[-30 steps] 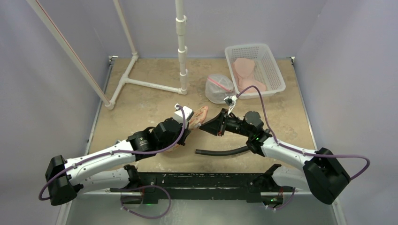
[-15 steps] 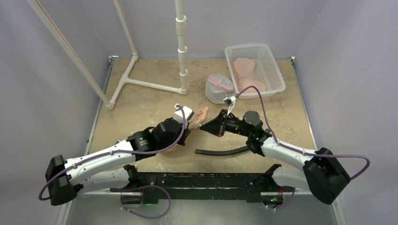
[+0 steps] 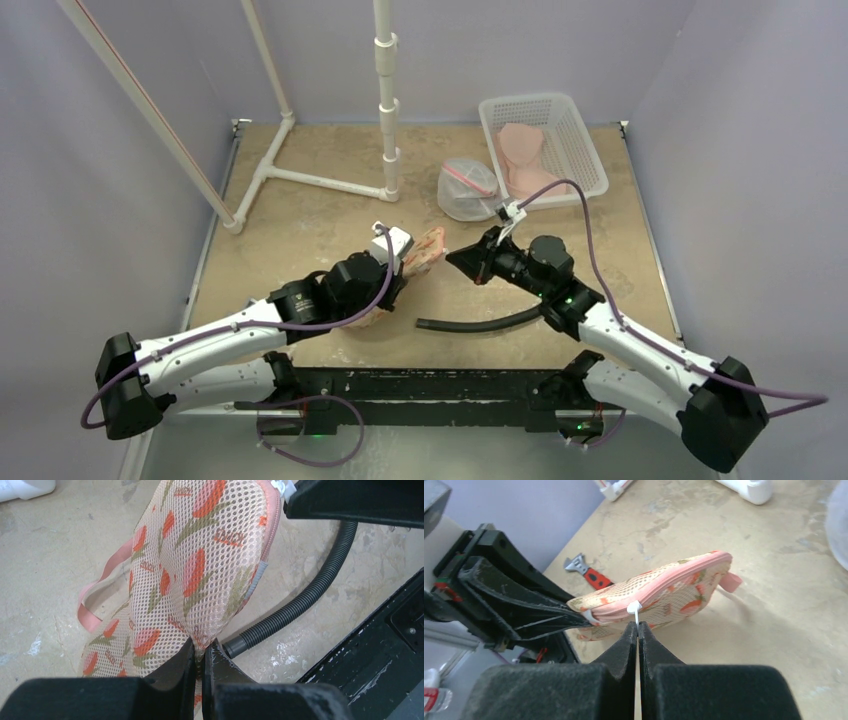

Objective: Unzip the laundry bag and remove the bra
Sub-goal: Unzip the laundry bag at the center of the board.

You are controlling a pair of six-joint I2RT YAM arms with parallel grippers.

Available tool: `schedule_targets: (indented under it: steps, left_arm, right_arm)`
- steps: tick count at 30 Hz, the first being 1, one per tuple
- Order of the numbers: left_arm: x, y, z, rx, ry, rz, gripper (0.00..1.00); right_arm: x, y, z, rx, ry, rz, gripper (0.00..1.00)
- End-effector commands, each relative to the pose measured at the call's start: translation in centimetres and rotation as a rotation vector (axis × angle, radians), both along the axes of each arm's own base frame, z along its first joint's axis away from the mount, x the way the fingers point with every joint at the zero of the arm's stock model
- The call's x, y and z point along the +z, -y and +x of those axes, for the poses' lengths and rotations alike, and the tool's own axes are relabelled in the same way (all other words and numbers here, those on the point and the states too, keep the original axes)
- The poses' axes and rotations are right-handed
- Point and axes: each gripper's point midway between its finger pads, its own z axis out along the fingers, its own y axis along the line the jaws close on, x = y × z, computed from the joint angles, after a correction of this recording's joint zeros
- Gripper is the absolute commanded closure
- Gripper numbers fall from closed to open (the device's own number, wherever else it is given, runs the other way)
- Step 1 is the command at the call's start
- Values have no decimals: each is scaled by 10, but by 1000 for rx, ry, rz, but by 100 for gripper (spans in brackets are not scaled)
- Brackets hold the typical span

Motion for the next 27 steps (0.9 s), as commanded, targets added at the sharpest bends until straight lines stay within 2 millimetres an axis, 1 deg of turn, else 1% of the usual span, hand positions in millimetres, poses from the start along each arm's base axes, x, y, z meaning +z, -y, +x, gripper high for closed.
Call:
schedule_targets:
  steps: [1, 6, 11, 13, 14, 16, 17, 18, 19, 20, 22, 24, 27]
  left_arm:
    - [3, 6, -2, -53, 19, -5, 100]
    - [4, 11, -7, -86, 24, -14, 100]
    - [6, 19, -16, -137, 24, -21, 100]
    - [7, 20, -17, -137, 21, -18, 100]
    - [6, 19, -17, -129, 18, -17, 95]
    - [9, 16, -15, -93, 13, -23, 71]
    - [11, 14, -14, -74, 15, -28, 62]
    - [15, 13, -13, -64, 20, -38, 48]
    - [19, 11, -12, -47, 29, -52, 36]
    - [24, 9, -12, -35, 36, -65, 28]
    - [37, 9, -13, -25, 52, -103, 23]
    - [46, 14, -17, -38, 63, -121, 22]
    - [53, 36, -31, -85, 82, -103, 21]
  right_arm:
    - [-1, 27, 19, -168, 24, -82, 100]
    - [-14, 46, 21, -276, -20, -81, 100]
    - [-22, 53, 17, -296, -25, -89, 100]
    - [-20, 55, 15, -292, 2, -90, 100]
    - [-16, 56, 15, -284, 40, -96, 100]
    - [-14, 51, 8, -237, 65, -91, 100]
    - [-15, 51, 6, -223, 68, -92, 100]
    - [-17, 50, 4, -212, 70, -100, 100]
    - [-19, 50, 3, -206, 70, -108, 100]
    - [-21, 50, 2, -202, 70, -113, 100]
    - [-22, 49, 1, -193, 72, -117, 100]
    - [-22, 48, -1, -182, 73, -117, 100]
    - [-25, 46, 0, -174, 68, -124, 100]
